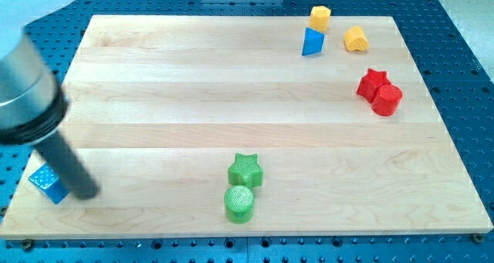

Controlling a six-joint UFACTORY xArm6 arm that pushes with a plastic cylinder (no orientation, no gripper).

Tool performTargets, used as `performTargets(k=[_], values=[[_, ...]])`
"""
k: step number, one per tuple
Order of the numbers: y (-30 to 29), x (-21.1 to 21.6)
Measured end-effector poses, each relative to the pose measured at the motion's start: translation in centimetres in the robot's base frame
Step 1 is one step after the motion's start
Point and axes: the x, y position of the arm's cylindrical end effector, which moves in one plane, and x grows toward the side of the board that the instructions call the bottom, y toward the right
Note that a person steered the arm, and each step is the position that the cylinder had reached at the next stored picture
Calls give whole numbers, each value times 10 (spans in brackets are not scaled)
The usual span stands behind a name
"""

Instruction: Push the blue triangle into the blue cube

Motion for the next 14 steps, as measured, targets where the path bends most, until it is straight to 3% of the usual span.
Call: performTargets(k=[1,2,4,5,6,7,8,9,10,11,12,13,14], values=[[59,-87],[142,-145],[304,-223],[340,-271],[340,-304],[290,-296],[235,-227],[248,-186],[110,-174],[63,-172],[120,-197],[122,-226],[127,-209]])
